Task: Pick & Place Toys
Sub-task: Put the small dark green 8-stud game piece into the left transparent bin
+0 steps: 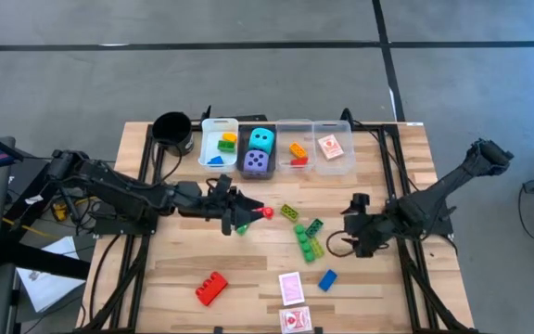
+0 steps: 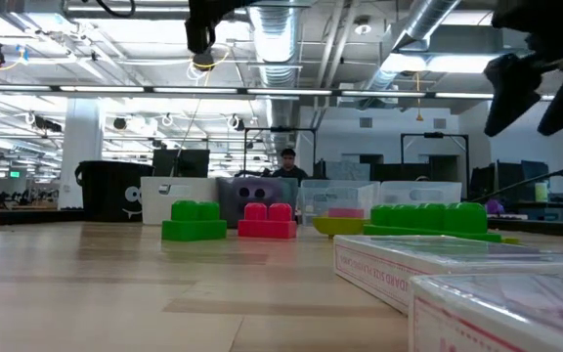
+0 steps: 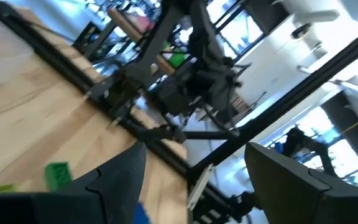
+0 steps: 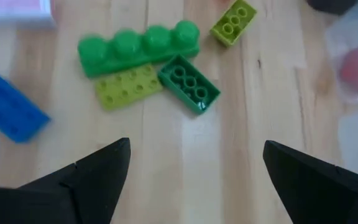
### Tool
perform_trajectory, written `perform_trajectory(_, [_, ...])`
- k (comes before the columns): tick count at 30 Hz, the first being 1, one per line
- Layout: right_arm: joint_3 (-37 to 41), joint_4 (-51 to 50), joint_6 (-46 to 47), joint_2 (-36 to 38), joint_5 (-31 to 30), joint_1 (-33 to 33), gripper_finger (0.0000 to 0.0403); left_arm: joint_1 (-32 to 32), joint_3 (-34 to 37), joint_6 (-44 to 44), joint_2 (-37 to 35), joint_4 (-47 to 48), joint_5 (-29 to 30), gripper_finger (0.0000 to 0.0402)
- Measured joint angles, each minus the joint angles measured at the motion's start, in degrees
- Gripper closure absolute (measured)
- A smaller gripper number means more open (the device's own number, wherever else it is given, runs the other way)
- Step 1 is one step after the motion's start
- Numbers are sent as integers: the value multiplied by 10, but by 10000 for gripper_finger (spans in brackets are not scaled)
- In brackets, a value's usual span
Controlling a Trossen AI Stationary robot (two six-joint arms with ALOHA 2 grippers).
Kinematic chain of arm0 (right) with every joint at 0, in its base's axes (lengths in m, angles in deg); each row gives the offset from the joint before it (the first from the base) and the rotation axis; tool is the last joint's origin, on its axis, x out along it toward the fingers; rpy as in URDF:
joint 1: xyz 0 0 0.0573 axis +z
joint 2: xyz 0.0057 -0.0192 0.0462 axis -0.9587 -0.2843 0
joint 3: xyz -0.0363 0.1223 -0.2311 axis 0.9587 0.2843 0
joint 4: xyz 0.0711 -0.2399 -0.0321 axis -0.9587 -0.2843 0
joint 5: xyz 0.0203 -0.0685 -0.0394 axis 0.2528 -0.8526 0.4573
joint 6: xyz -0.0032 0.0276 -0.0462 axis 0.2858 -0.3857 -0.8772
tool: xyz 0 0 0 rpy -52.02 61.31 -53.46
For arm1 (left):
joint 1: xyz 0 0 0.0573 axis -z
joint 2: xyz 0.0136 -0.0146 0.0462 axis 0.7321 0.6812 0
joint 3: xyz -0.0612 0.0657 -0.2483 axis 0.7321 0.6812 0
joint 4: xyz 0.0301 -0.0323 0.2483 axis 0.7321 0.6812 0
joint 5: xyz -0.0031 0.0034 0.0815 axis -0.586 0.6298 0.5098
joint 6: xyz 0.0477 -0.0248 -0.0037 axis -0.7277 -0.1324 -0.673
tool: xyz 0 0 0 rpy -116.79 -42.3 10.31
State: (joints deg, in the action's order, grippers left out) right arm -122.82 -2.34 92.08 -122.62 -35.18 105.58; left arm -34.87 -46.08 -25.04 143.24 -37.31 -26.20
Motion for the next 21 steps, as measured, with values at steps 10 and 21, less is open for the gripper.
perform_trajectory(10, [-1,32,-194,-85,83,-103,42,-1,0,-16,0,25,21,133])
perform_trajectory(21, [-1,95,-383,-154,169,-186,66,-1,0,-10,0,20,108,133])
